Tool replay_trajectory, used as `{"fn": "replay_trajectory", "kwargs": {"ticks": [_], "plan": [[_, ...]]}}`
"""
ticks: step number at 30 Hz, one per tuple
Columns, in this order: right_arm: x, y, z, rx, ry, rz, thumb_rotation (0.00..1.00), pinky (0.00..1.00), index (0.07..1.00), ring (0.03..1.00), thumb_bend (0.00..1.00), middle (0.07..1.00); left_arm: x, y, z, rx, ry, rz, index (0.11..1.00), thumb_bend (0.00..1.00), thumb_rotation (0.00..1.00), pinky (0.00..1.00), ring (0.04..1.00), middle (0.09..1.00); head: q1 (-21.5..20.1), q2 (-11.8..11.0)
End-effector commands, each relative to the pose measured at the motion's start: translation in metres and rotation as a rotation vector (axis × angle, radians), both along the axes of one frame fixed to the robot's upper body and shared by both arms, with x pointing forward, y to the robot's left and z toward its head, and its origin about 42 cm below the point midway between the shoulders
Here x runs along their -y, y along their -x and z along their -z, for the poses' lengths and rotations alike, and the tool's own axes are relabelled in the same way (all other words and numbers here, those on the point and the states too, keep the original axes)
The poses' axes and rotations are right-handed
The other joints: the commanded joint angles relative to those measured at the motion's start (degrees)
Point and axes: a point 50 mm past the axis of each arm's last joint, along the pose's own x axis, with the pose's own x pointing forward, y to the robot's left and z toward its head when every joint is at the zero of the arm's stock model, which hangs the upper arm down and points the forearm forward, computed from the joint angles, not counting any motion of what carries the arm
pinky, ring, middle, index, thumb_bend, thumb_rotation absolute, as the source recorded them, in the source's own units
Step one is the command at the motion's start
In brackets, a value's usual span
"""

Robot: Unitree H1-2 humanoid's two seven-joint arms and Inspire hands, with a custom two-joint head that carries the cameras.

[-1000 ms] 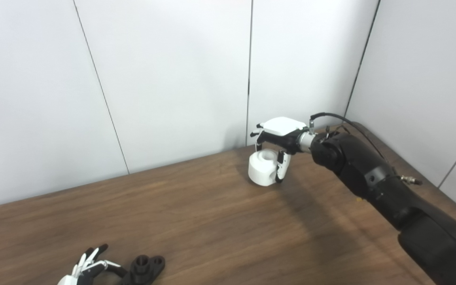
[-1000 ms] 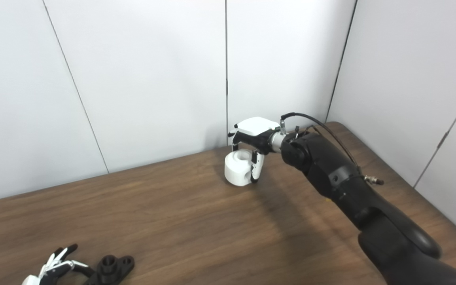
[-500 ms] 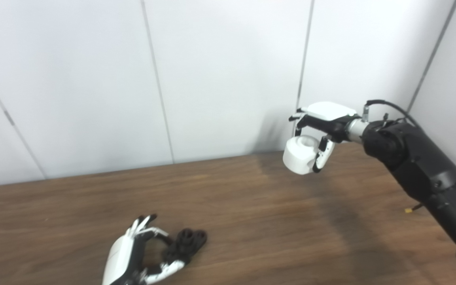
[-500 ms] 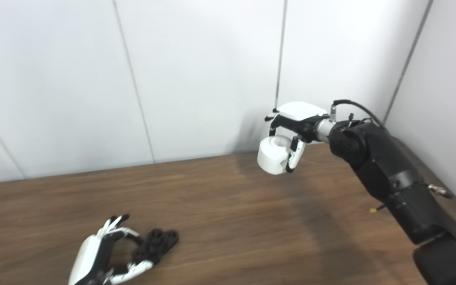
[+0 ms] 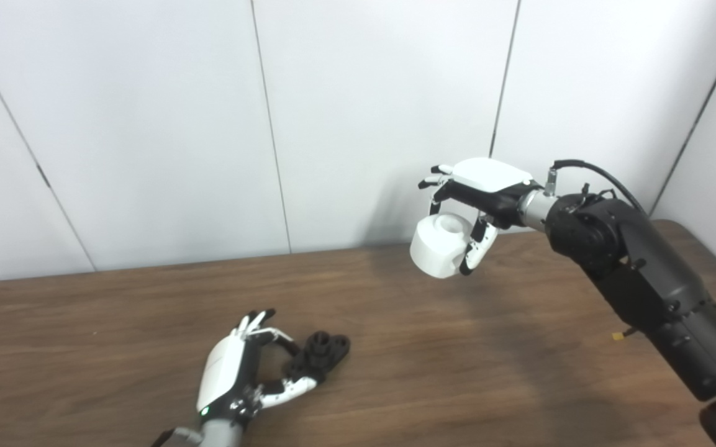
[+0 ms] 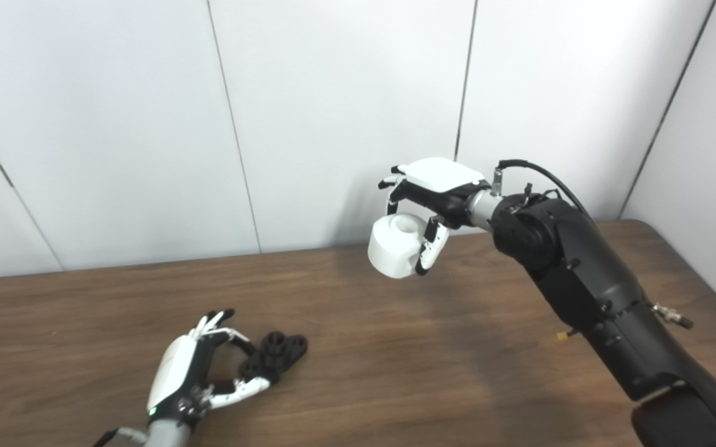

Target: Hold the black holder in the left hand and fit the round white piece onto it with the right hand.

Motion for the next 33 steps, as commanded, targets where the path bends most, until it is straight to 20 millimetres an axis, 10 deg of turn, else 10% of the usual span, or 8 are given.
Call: {"fn": "replay_trajectory", "kwargs": {"ticks": [1, 33], "plan": [[-0.014, -0.001, -0.034, 0.103, -0.020, -0.050, 0.13, 0.96, 0.478, 1.000, 0.52, 0.918, 0.013, 0.008, 0.019, -0.076, 0.004, 0.014, 0.481, 0.52, 0.05, 1.00, 1.000, 0.932, 0.1, 0.1], [-0.097, 0.012, -0.003, 0.052, -0.051, -0.251, 0.13, 1.00, 0.476, 1.000, 0.52, 0.932, 0.025, 0.005, 0.016, -0.088, 0.000, 0.013, 0.480, 0.52, 0.05, 1.00, 1.000, 0.939, 2.0, 1.0]]}}
